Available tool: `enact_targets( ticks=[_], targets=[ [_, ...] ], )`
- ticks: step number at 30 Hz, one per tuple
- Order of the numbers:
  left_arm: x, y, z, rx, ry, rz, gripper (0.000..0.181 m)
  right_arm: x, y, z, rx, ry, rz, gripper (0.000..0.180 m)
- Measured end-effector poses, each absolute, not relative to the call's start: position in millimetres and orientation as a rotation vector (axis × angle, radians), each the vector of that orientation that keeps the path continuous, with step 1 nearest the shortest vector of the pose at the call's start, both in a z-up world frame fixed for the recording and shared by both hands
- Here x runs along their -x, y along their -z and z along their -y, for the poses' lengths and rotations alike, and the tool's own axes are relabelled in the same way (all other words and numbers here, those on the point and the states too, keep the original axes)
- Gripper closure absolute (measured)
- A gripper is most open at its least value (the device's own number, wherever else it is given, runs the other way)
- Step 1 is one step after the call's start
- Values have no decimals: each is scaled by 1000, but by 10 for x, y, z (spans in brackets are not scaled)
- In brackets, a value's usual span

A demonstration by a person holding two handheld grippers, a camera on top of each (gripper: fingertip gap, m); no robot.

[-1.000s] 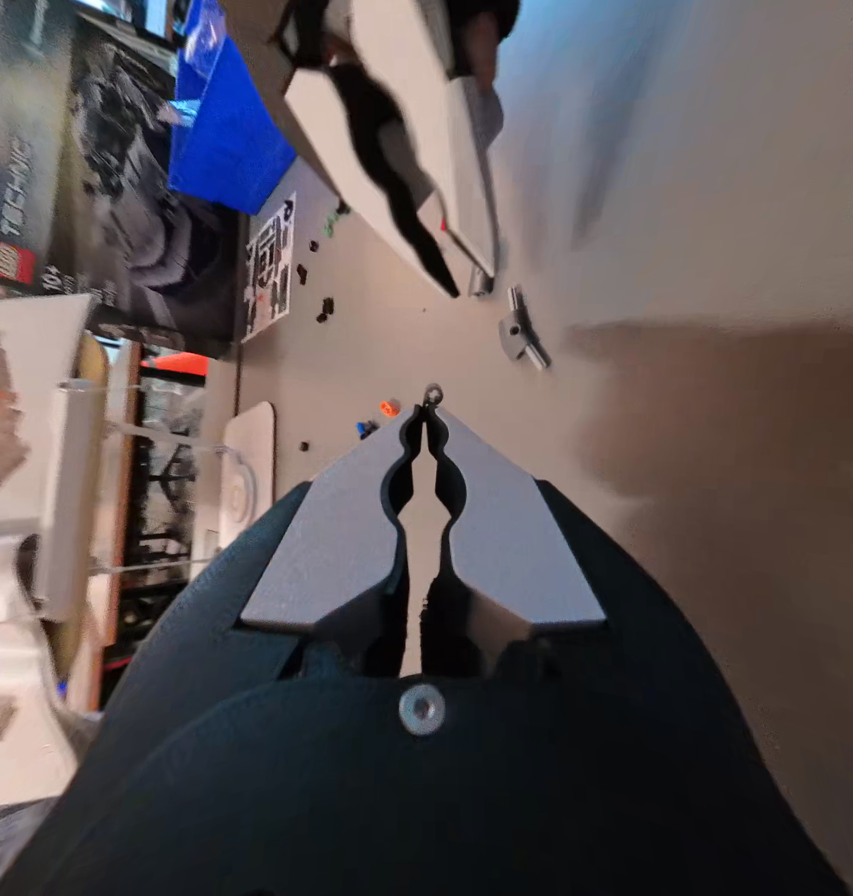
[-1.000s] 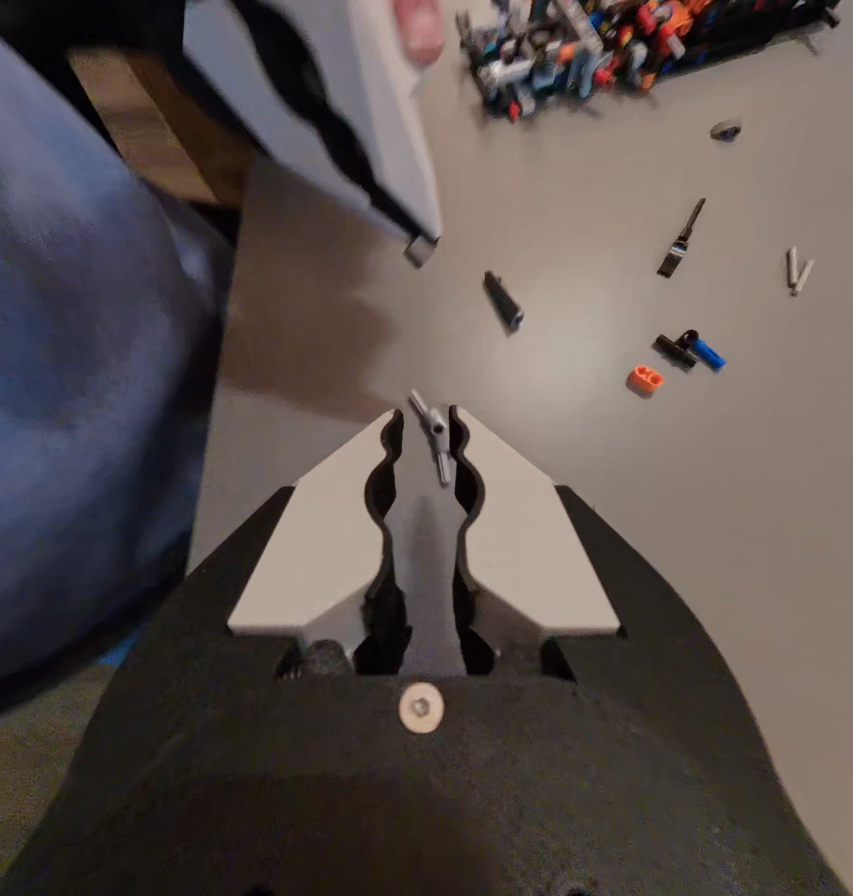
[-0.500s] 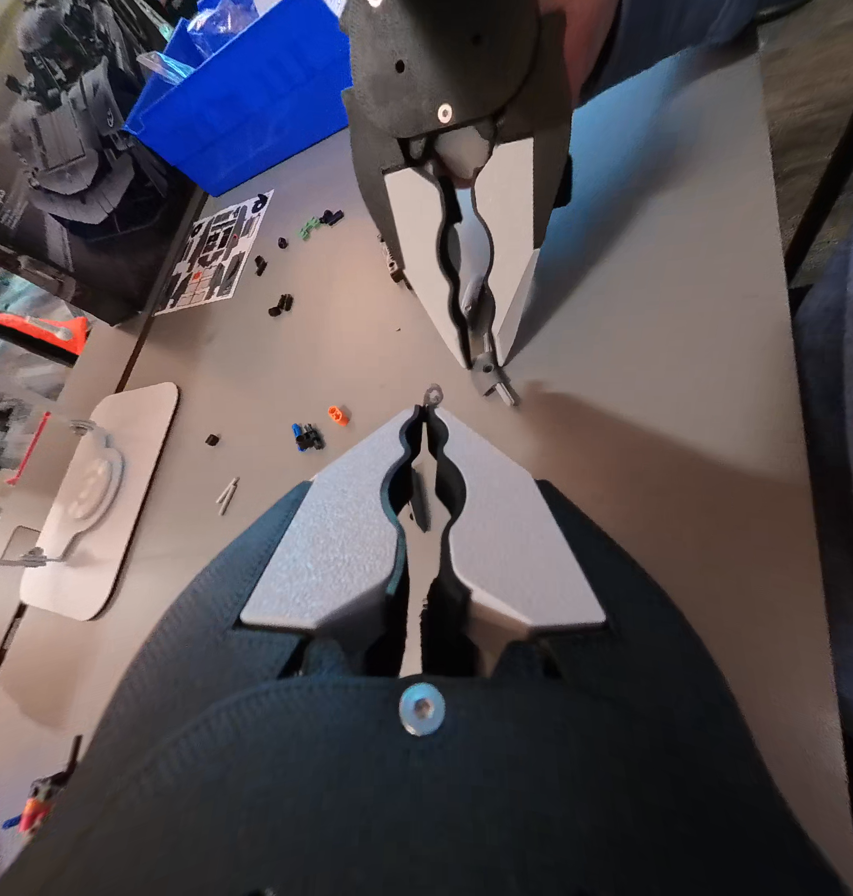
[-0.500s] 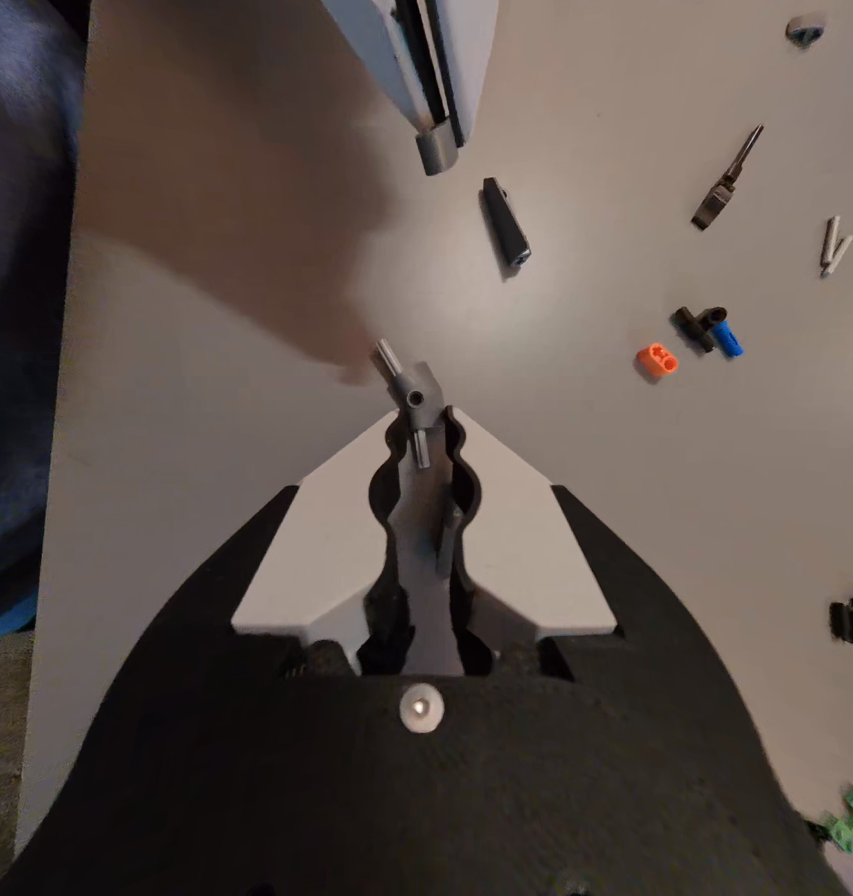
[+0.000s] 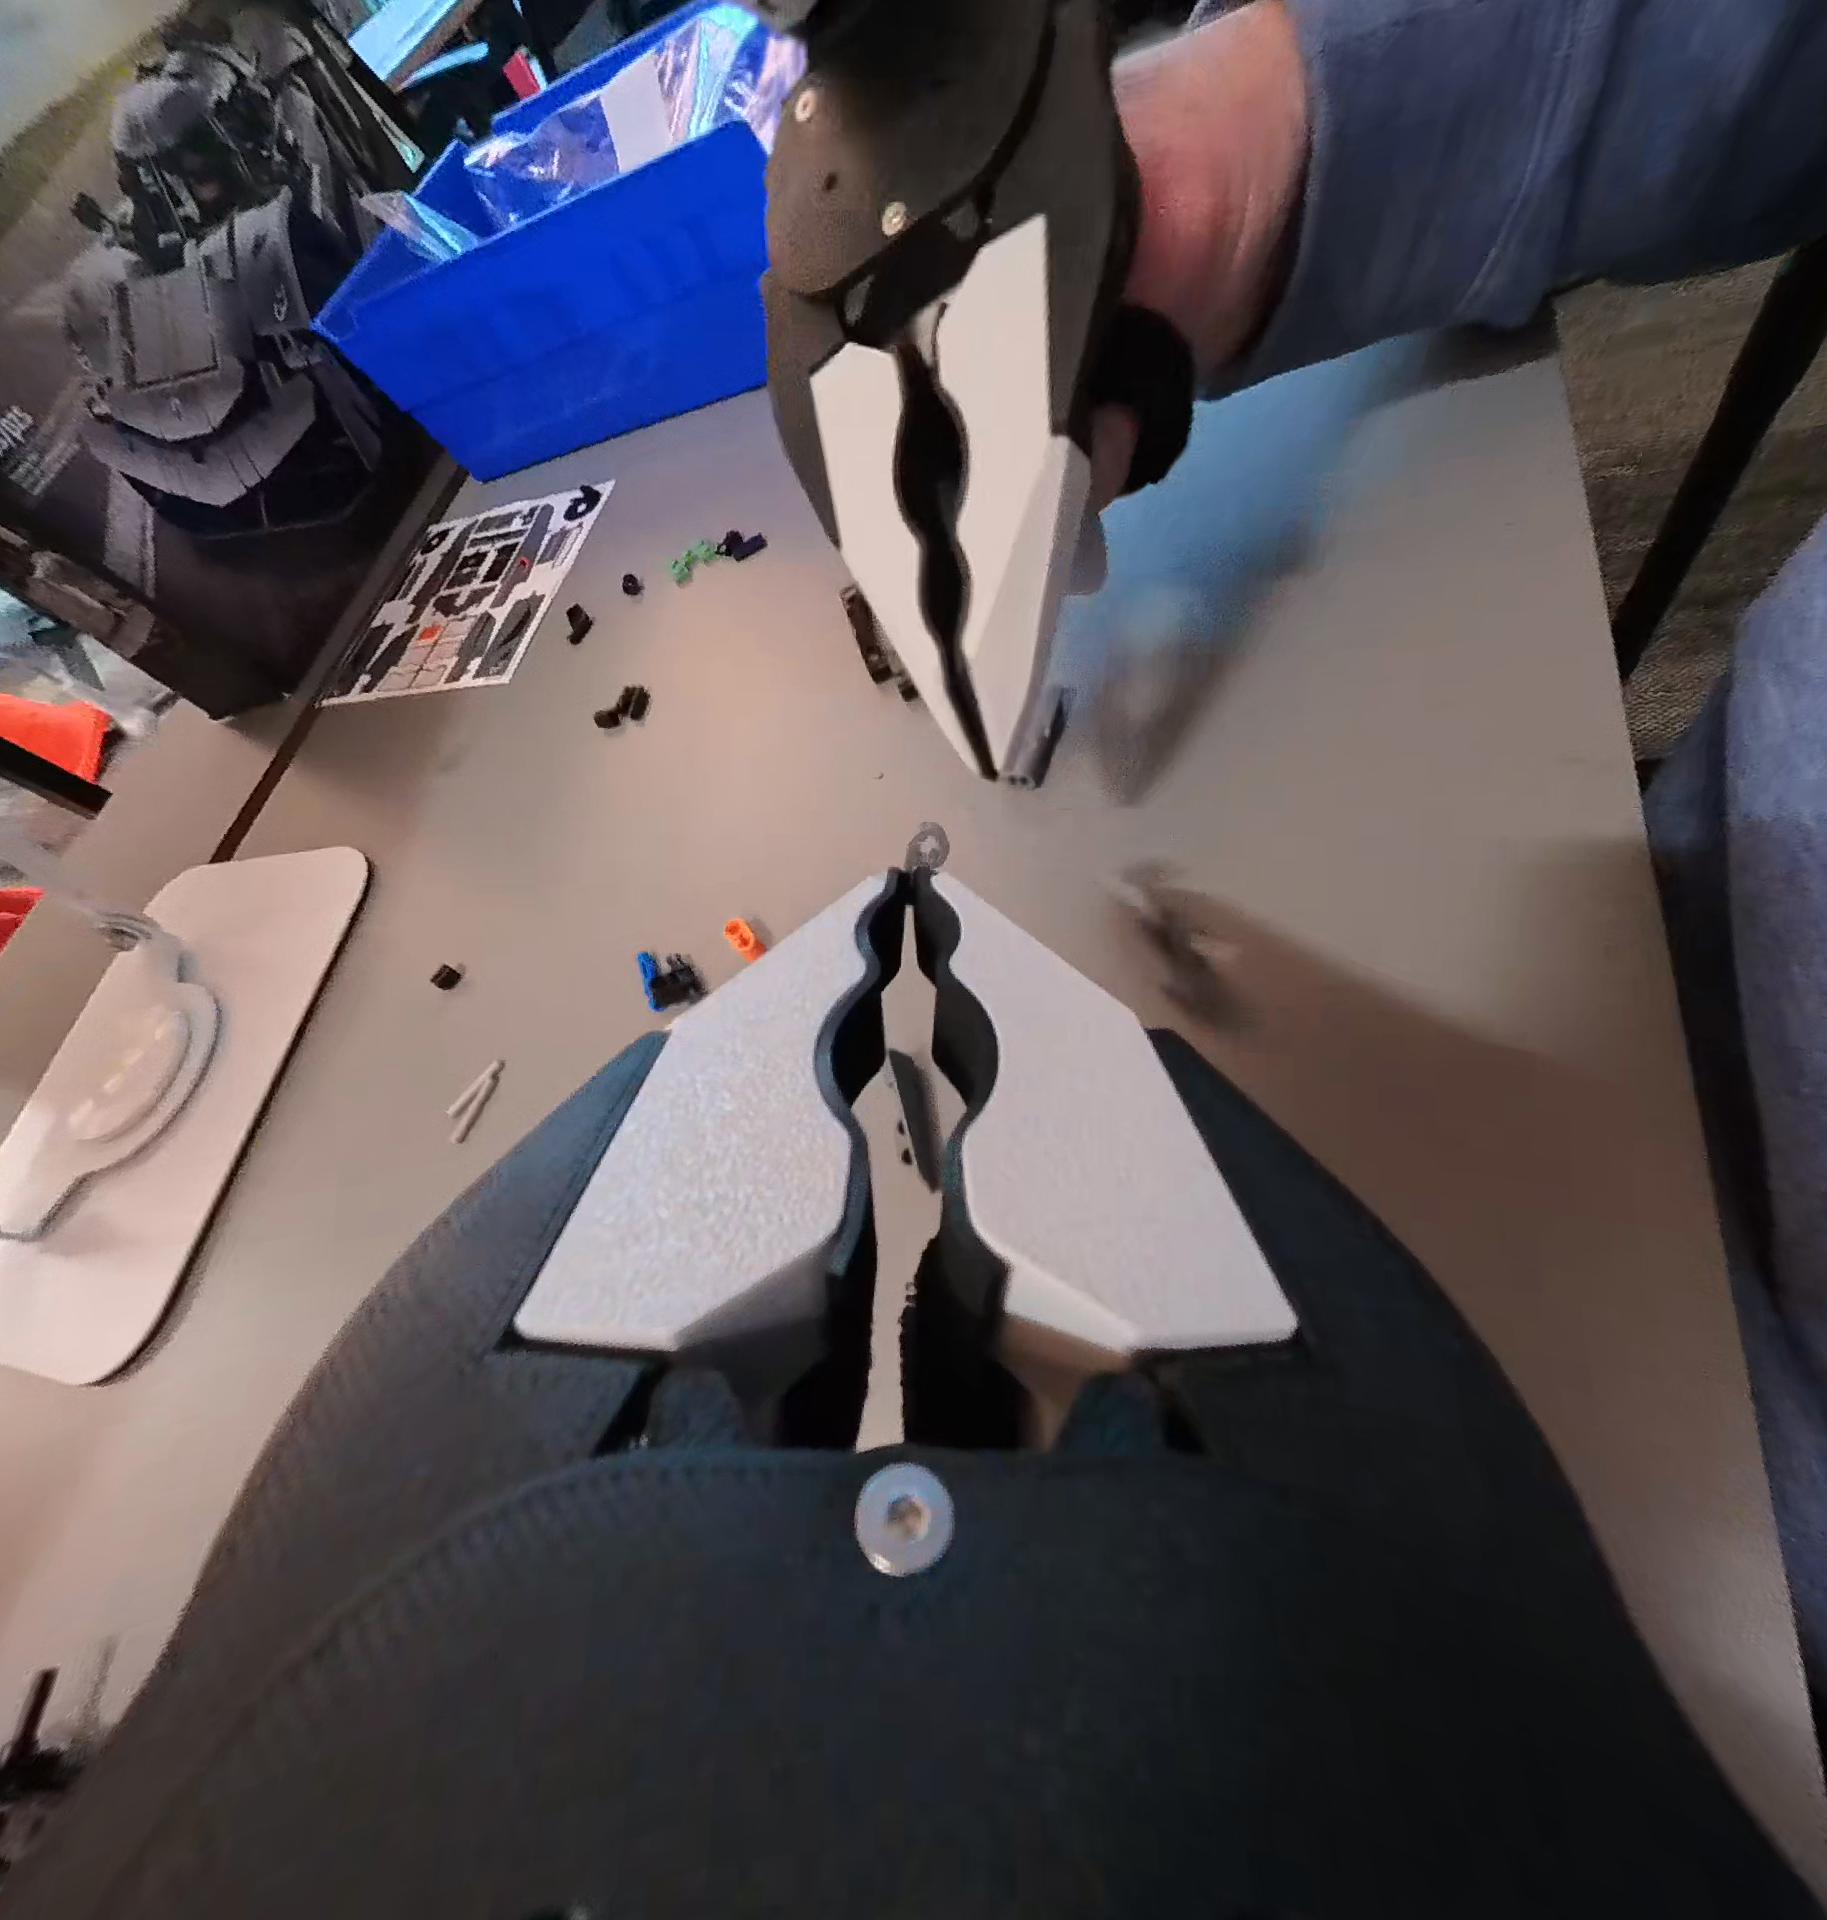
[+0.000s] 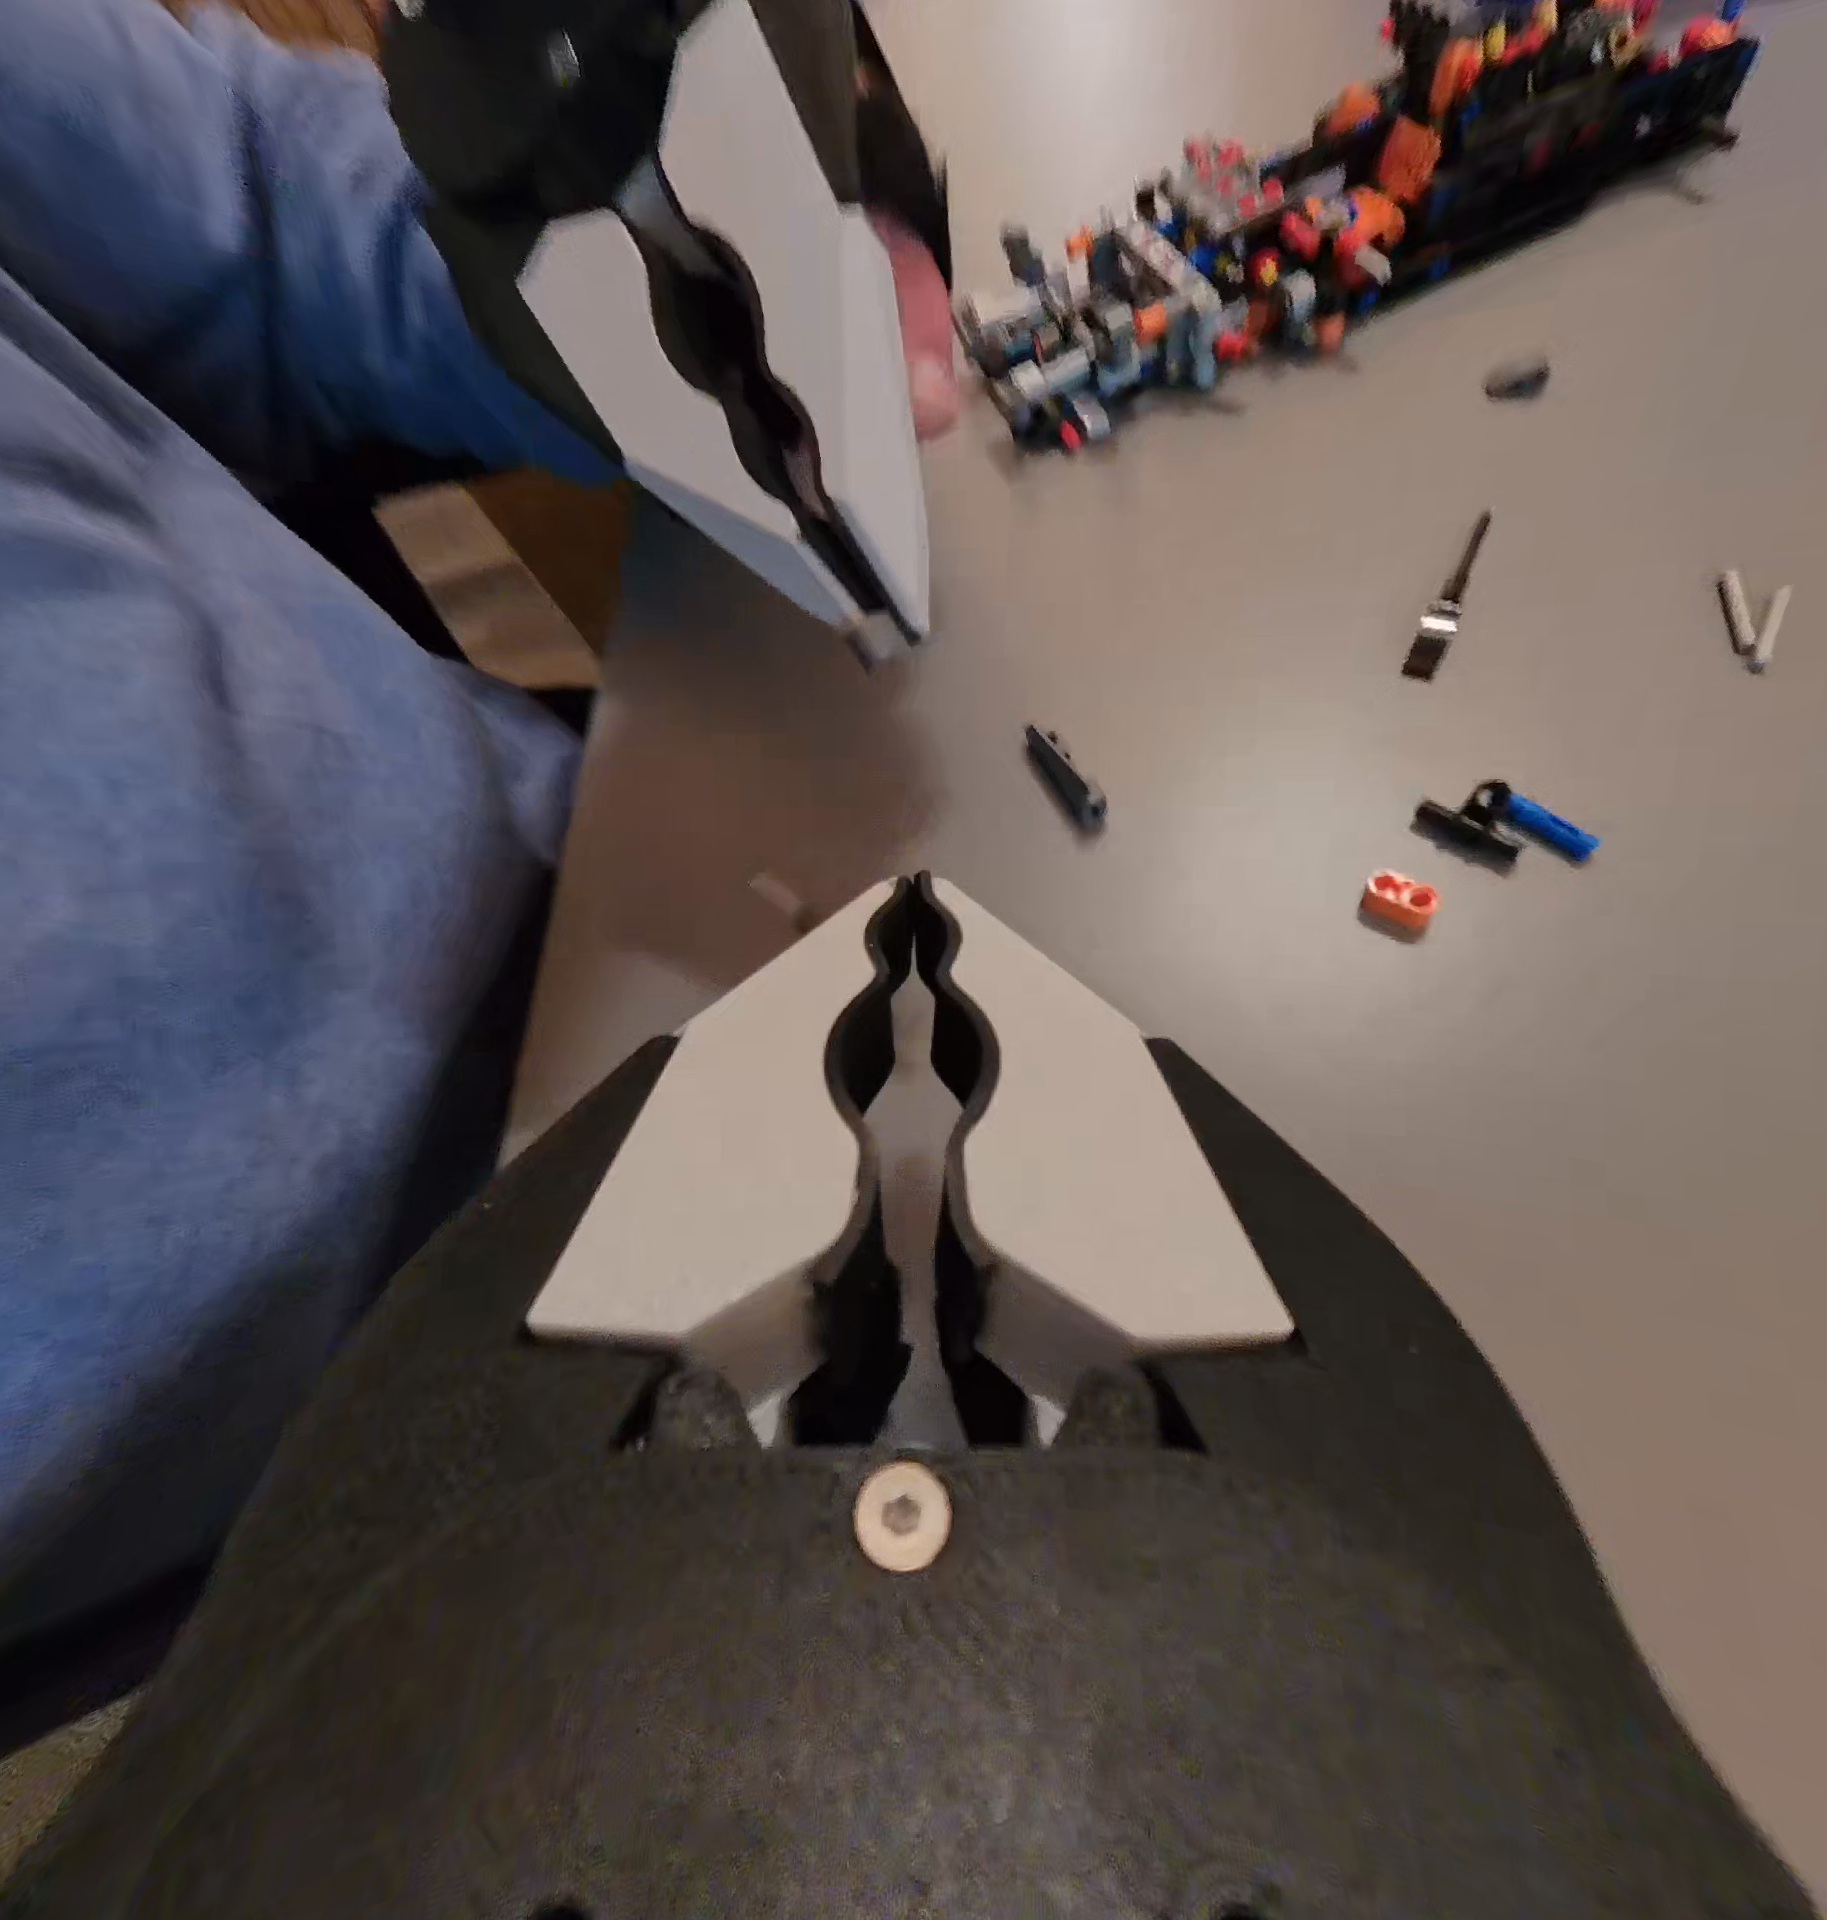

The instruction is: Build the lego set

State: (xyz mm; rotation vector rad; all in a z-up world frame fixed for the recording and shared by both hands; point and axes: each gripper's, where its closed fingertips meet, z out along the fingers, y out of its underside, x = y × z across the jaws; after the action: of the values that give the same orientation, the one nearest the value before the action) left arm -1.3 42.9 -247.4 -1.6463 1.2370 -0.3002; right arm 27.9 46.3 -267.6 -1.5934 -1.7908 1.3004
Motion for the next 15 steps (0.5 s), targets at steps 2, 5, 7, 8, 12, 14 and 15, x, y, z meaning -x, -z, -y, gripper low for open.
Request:
enact_targets(
  ticks=[2,5,7,8,12,14,15],
  targets=[
    [-16,2410,-426,1631,306,-1243,181,-278,2575,-463,1586,-1387,1760,180],
    [-19,2441,-446,1645,283,-1274,181,-293,2685,-528,1624,-1269,1792,180],
    [70,2498,-483,1661,227,-1275,181,-320,2773,-529,1667,-1137,1810,180],
    [102,2535,-468,1680,244,-1267,181,-342,2799,-465,1649,-1068,1853,180],
    [236,2654,-404,1748,266,-1201,181,-378,2757,-148,1601,-1109,1900,179],
    [286,2660,-396,1762,260,-1165,181,-371,2777,-74,1578,-1097,1898,179],
    [313,2671,-394,1773,255,-1155,181,-376,2783,-44,1580,-1114,1894,179]
  ],
)
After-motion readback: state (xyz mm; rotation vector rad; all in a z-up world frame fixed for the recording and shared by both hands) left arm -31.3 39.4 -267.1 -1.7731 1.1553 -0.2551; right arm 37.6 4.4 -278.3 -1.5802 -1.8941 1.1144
